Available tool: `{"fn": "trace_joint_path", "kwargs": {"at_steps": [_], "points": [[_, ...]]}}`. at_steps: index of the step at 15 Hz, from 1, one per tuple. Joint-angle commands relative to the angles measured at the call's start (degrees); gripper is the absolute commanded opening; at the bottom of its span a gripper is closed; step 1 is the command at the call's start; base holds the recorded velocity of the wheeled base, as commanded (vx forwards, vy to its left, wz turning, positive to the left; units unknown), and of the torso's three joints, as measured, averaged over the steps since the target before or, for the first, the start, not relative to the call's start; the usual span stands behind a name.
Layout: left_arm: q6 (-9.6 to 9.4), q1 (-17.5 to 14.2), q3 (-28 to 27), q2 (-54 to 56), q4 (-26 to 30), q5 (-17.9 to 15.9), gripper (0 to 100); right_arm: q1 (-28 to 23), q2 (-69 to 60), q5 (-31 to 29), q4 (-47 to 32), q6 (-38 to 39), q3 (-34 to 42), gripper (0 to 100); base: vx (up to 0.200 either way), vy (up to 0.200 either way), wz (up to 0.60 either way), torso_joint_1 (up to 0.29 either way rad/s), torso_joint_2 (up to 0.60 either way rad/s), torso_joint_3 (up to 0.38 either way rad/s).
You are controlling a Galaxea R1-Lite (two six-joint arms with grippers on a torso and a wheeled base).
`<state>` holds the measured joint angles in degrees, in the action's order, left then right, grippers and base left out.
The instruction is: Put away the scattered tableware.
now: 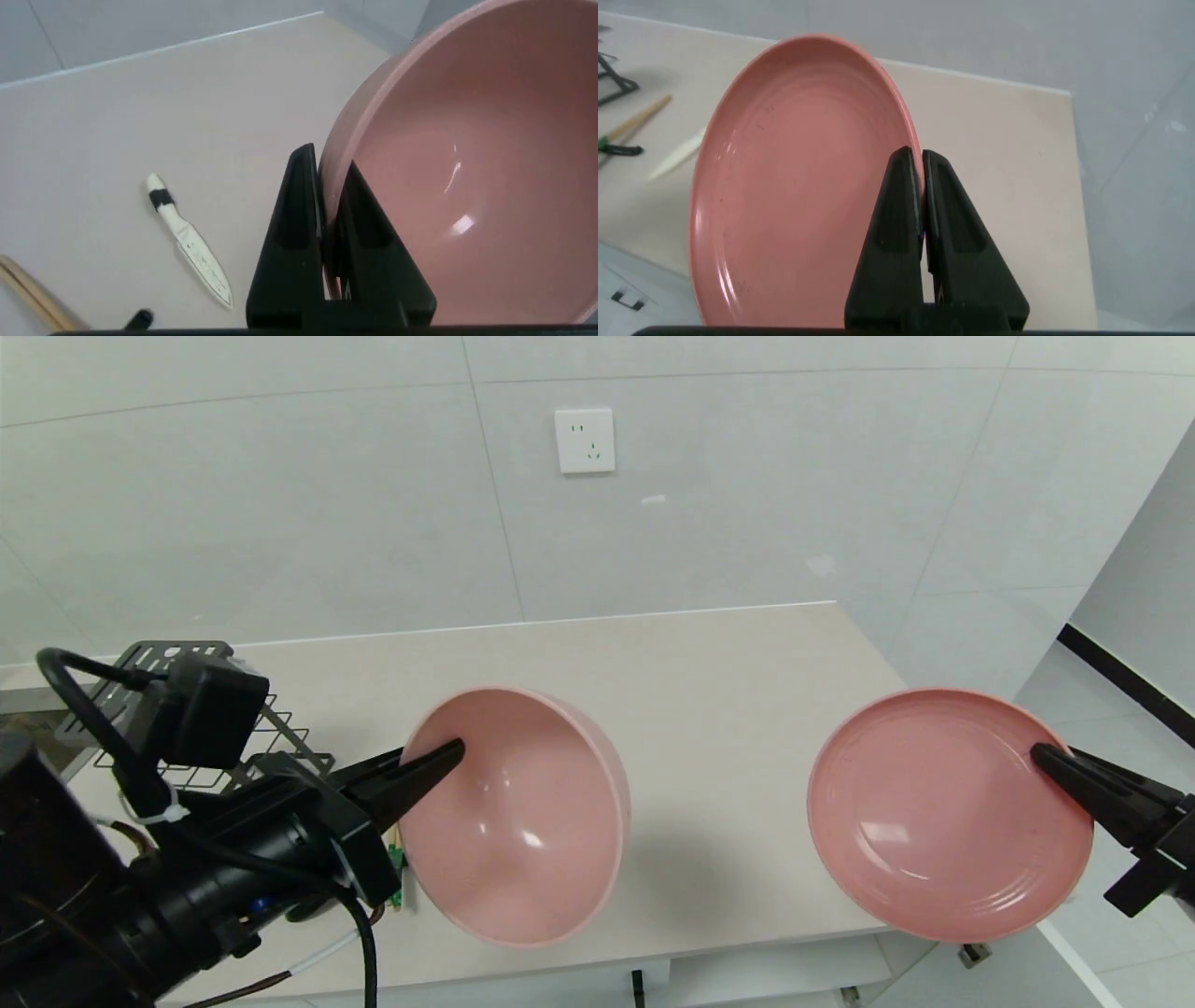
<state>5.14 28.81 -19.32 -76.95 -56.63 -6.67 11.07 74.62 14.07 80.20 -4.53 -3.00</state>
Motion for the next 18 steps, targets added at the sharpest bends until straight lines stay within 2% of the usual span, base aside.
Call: {"fn": "trace_joint_path", "kwargs": {"at_steps": [1,2,3,4,5,6,7,9,10,13,15,17,18], "points": [[0.48,0.1,3.2,-1.9,-6.0,0.3,0,2.1,7.2,0.0,5.2,0.1,0.5,0,0.000,0.000,0.00,0.000,0.00,0.000],[0.39,0.2,6.2,-4.5,-13.8,0.3,0,2.2,8.6,0.0,7.0,0.1,0.5,0,0.000,0.000,0.00,0.000,0.00,0.000],[-0.13,0.5,8.9,-7.7,-23.5,1.7,0,2.6,9.5,0.0,8.8,0.1,0.4,0,0.000,0.000,0.00,0.000,0.00,0.000],[-2.16,0.9,10.1,-10.8,-29.9,5.6,0,2.6,9.9,0.1,9.8,0.0,0.5,0,0.000,0.000,0.00,0.000,0.00,0.000],[-3.56,0.9,10.4,-12.6,-32.2,8.3,0,2.6,10.0,0.1,9.8,-0.1,0.8,0,0.000,0.000,0.00,0.000,0.00,0.000],[-4.18,1.4,10.8,-14.9,-33.4,11.4,0,2.7,10.5,0.1,9.8,-0.1,1.5,0,0.000,0.000,0.00,0.000,0.00,0.000],[-4.27,2.8,10.7,-13.5,-33.4,11.4,0,2.9,10.0,0.1,9.8,-0.2,1.6,0,0.000,0.000,0.00,0.000,0.00,0.000],[-4.62,9.2,10.9,-11.6,-33.4,11.4,0,2.8,8.0,0.1,9.8,-0.2,1.5,0,0.000,0.000,0.00,0.000,0.00,0.000],[-4.70,10.5,11.1,-12.2,-33.4,11.5,0,2.8,7.6,0.2,9.8,-0.4,1.8,0,0.000,0.000,0.00,0.000,0.00,0.000],[-4.97,11.0,11.1,-14.7,-33.4,11.9,0,2.8,6.2,0.1,9.8,-0.4,2.5,0,-0.067,0.000,0.00,0.001,0.00,0.001],[-6.20,11.5,11.2,-15.7,-33.4,11.9,0,2.8,6.0,0.1,9.8,-0.4,2.8,0,-0.200,0.000,0.00,0.000,0.00,0.002],[-9.01,11.5,11.0,-16.4,-33.4,11.9,0,2.8,6.0,0.1,9.8,-0.4,2.8,0,-0.200,0.000,0.00,0.007,0.00,0.002],[-9.28,11.5,10.9,-16.4,-33.4,11.9,0,2.8,5.9,0.1,9.8,-0.4,2.8,0,-0.200,0.000,0.00,0.017,0.01,0.002]]}}
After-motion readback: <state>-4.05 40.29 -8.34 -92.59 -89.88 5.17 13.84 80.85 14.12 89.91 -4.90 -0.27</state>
